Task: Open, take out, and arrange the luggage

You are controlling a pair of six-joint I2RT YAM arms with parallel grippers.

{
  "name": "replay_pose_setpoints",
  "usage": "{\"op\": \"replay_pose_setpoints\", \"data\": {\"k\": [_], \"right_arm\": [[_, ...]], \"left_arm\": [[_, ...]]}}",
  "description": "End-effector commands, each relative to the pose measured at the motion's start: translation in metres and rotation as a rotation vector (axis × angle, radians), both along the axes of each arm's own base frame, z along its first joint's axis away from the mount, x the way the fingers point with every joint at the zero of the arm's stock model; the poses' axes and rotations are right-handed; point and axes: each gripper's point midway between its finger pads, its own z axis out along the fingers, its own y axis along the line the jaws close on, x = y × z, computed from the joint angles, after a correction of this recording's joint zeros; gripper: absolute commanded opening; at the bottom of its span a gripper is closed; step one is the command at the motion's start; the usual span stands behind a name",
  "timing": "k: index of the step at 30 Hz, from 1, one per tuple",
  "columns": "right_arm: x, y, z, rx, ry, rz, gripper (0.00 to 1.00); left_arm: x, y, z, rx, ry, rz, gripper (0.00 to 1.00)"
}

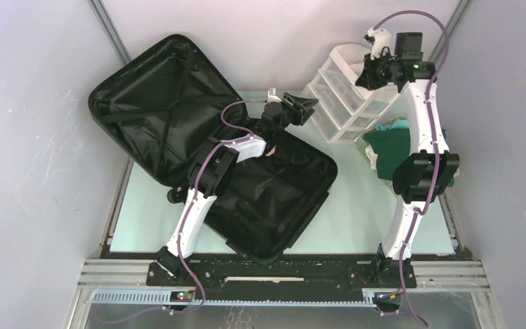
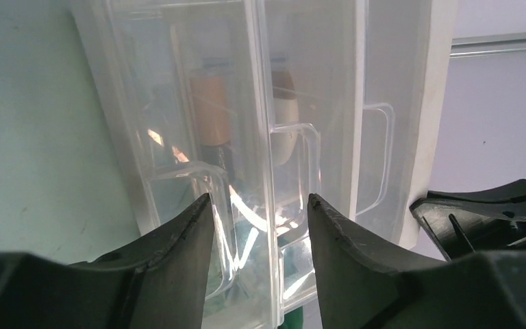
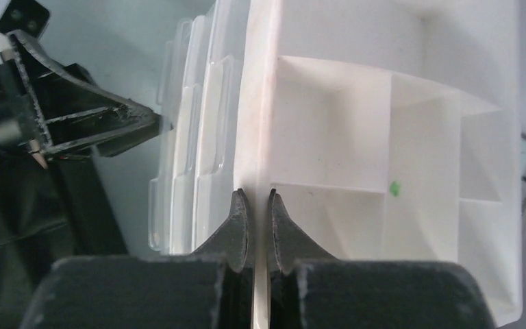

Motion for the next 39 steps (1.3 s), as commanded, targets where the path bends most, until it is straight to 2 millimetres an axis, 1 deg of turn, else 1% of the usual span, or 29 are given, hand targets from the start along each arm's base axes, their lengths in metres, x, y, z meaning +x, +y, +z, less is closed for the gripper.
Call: {"op": "replay_pose_setpoints", "data": {"k": [1,5,7,12,14,15,19,21,23,25,27,29,30,33,34,36,37,38,39], "right_arm": [[0.021,-0.038,0.038,-0.317,-0.216,-0.143,0.0],[0.026,-0.049,0.029,-0.38,-0.214,-0.176,0.0],[0.028,-0.039,0.027,-0.4,-0.221,-0.164,0.0],[0.03,-0.037,0.022,-0.441,-0.226,-0.166,0.0],[0.031,-0.038,0.02,-0.442,-0.224,-0.168,0.0],[0.031,-0.039,0.02,-0.438,-0.223,-0.167,0.0],[0.028,-0.028,0.017,-0.386,-0.209,-0.126,0.0],[0.026,-0.023,0.015,-0.361,-0.199,-0.106,0.0],[0.025,-0.02,0.013,-0.343,-0.191,-0.093,0.0],[0.024,-0.018,0.011,-0.336,-0.182,-0.085,0.0],[0.024,-0.017,0.006,-0.334,-0.17,-0.076,0.0],[0.023,-0.016,0.002,-0.333,-0.158,-0.069,0.0],[0.022,-0.017,0.001,-0.33,-0.153,-0.064,0.01],[0.015,-0.015,0.009,-0.301,-0.152,-0.043,0.33],[0.012,-0.013,0.013,-0.29,-0.156,-0.034,0.42],[0.004,-0.011,0.024,-0.271,-0.172,-0.017,0.55],[0.0,-0.009,0.031,-0.262,-0.181,-0.006,0.6],[-0.005,-0.005,0.037,-0.249,-0.188,0.013,0.65],[-0.01,-0.002,0.043,-0.24,-0.196,0.026,0.69]], "left_arm": [[-0.028,0.01,0.106,-0.213,-0.236,-0.065,0.55],[-0.03,0.022,0.095,-0.205,-0.227,-0.058,0.55],[-0.03,0.026,0.089,-0.197,-0.219,-0.054,0.55],[-0.029,0.034,0.072,-0.173,-0.18,-0.04,0.55],[-0.027,0.035,0.06,-0.141,-0.144,-0.026,0.57],[-0.025,0.035,0.053,-0.12,-0.122,-0.022,0.58],[-0.018,0.033,0.023,-0.012,-0.012,-0.01,0.67],[-0.017,0.035,0.013,0.064,0.04,0.001,0.75],[-0.016,0.038,0.01,0.129,0.064,0.013,0.79],[-0.017,0.041,0.012,0.172,0.066,0.019,0.8],[-0.018,0.044,0.02,0.199,0.044,0.023,0.8],[-0.02,0.046,0.033,0.223,0.002,0.021,0.8],[-0.022,0.046,0.044,0.237,-0.027,0.015,0.8],[-0.029,0.046,0.077,0.305,-0.136,-0.015,0.8],[-0.033,0.046,0.086,0.331,-0.173,-0.031,0.8],[-0.044,0.048,0.105,0.389,-0.257,-0.059,0.8],[-0.05,0.051,0.112,0.424,-0.291,-0.069,0.79],[-0.058,0.056,0.121,0.475,-0.342,-0.071,0.79],[-0.064,0.062,0.127,0.517,-0.375,-0.068,0.79]]}}
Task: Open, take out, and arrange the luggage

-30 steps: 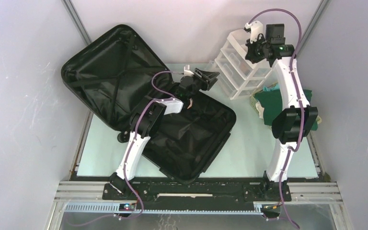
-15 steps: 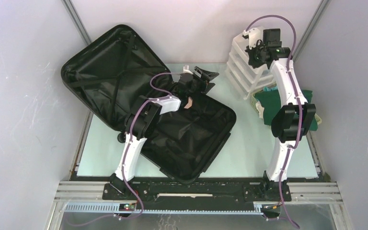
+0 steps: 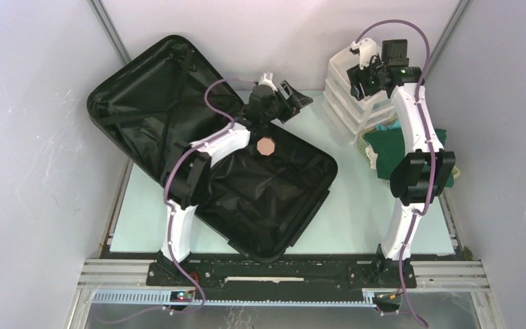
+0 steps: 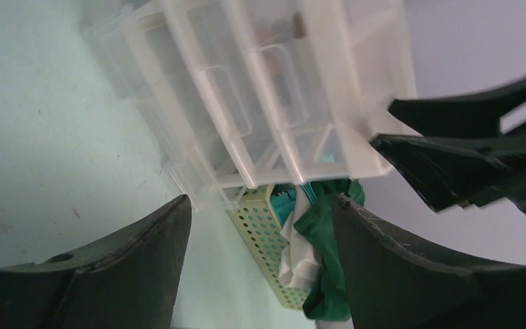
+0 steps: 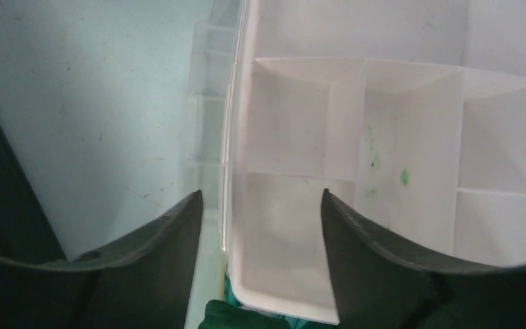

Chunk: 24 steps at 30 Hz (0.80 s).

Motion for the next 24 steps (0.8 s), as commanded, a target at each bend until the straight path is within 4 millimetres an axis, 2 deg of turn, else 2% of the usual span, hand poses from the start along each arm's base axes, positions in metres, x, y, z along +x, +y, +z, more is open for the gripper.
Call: {"op": "replay_pose_setpoints", "data": {"k": [1,2,4,5,6,7,12,15,16,20,21,24], "right_arm": [[-0.024,0.01,0.083,0.048,-0.164,0.07,0.73],[-0.03,0.011,0.091,0.052,-0.175,0.081,0.77],[-0.043,0.016,0.102,0.068,-0.182,0.107,0.82],[-0.049,0.019,0.108,0.076,-0.186,0.121,0.84],[-0.057,0.023,0.112,0.088,-0.186,0.138,0.84],[-0.066,0.027,0.118,0.099,-0.191,0.161,0.84],[-0.122,0.058,0.129,0.183,-0.202,0.349,0.85],[-0.157,0.081,0.123,0.247,-0.206,0.481,0.85],[-0.168,0.087,0.112,0.272,-0.187,0.521,0.85],[-0.208,0.111,0.094,0.36,-0.18,0.663,0.86],[-0.217,0.116,0.087,0.388,-0.171,0.695,0.86],[-0.239,0.128,0.057,0.442,-0.122,0.765,0.87]], "left_arm": [[-0.035,0.024,0.106,0.166,-0.332,-0.07,0.79],[-0.044,0.032,0.103,0.215,-0.352,-0.072,0.79],[-0.063,0.049,0.113,0.297,-0.414,-0.066,0.79],[-0.074,0.059,0.105,0.349,-0.426,-0.069,0.79],[-0.084,0.069,0.113,0.379,-0.464,-0.063,0.79],[-0.096,0.082,0.1,0.433,-0.466,-0.064,0.79],[-0.147,0.144,0.081,0.609,-0.536,-0.002,0.79],[-0.168,0.176,0.069,0.677,-0.555,0.053,0.81],[-0.174,0.184,0.062,0.696,-0.549,0.059,0.82],[-0.187,0.214,0.038,0.735,-0.469,0.146,0.93],[-0.187,0.224,0.034,0.731,-0.434,0.193,0.99],[-0.192,0.235,0.025,0.682,-0.387,0.249,1.0]]}}
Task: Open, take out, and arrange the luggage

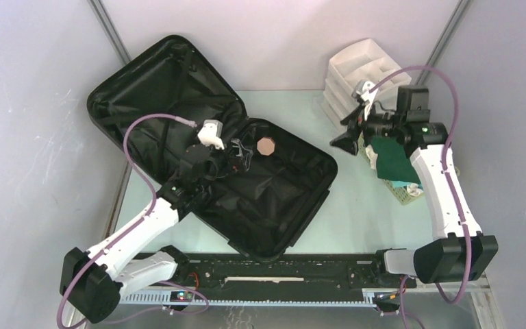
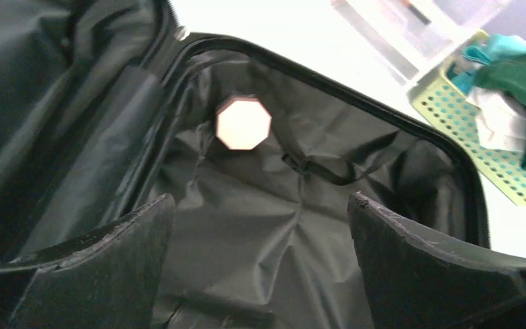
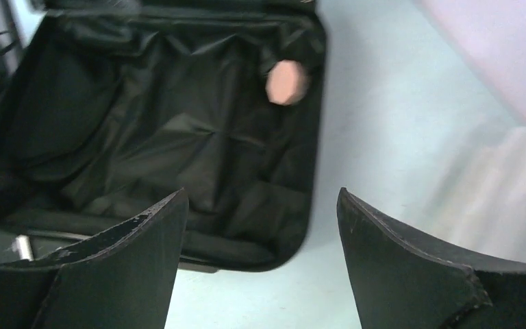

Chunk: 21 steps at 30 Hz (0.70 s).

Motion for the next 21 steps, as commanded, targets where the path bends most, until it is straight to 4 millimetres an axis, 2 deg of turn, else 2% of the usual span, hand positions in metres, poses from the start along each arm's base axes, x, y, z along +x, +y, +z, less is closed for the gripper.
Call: {"op": "replay_pose_setpoints", "data": {"k": [1,5,9,21], "right_arm": [[-0.033,0.025,-0.021,0.091,-0.005,0.198,0.87],[-0.056,0.032,-0.054,0.13,0.055,0.281,0.86],[-0.066,0.034,-0.072,0.164,0.101,0.312,0.86],[-0.061,0.032,-0.088,0.168,0.163,0.298,0.85]], "left_arm": [[-0.001,0.028,-0.008,-0.054,0.0,0.135,1.0],[-0.003,0.018,-0.019,-0.078,0.007,0.078,1.0],[-0.003,-0.001,-0.028,-0.064,0.03,-0.015,0.97],[0.005,-0.032,-0.083,0.385,0.152,-0.018,0.96]]}}
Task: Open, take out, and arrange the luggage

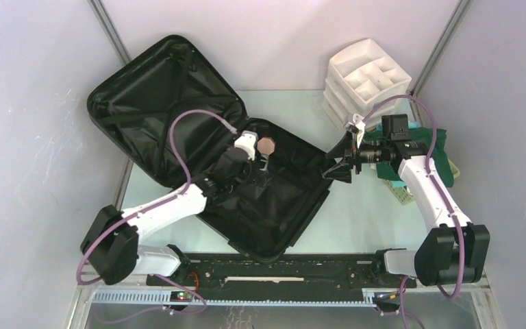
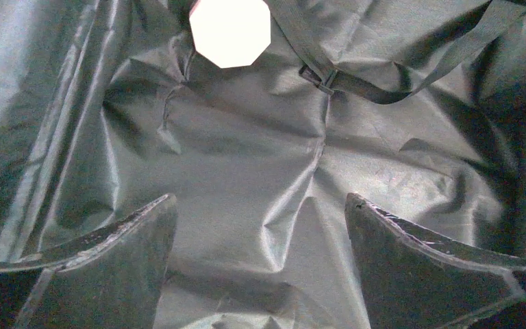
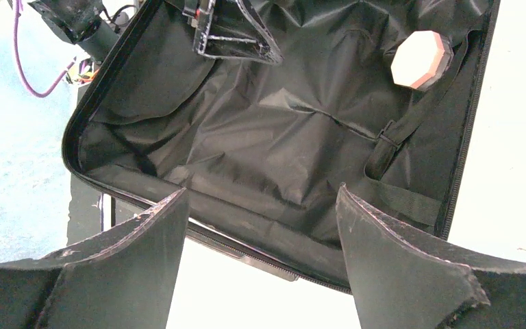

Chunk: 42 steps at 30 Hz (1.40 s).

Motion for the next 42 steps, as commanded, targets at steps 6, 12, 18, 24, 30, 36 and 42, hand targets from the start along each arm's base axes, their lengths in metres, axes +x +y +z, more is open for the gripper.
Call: {"op": "replay_pose_setpoints", "data": {"k": [6,12,18,24,30,36,42], "right_arm": [[0.006,-0.002,0.003,0.024,-0.024,0.008,0.85],[0.007,-0.002,0.0,0.023,-0.009,0.007,0.85],[0.009,-0.003,-0.002,0.022,-0.002,0.003,0.85],[0.009,-0.003,-0.005,0.025,0.013,0.004,0.85],[0.01,-0.005,-0.005,0.026,0.015,-0.001,0.85],[0.01,-0.005,-0.006,0.03,0.019,0.0,0.85],[0.01,-0.005,-0.007,0.03,0.023,0.003,0.84]], "left_arm": [[0.02,-0.012,-0.014,0.181,-0.009,-0.035,0.95],[0.031,-0.026,-0.02,0.202,0.0,-0.071,0.95],[0.054,-0.032,-0.019,0.279,0.016,-0.036,0.92],[0.09,-0.035,-0.014,0.295,0.023,0.029,0.95],[0.123,-0.047,-0.028,0.219,0.088,0.01,0.94],[0.137,-0.05,-0.048,0.225,0.126,0.018,0.94],[0.147,-0.051,-0.06,0.183,0.165,0.026,0.9]]}}
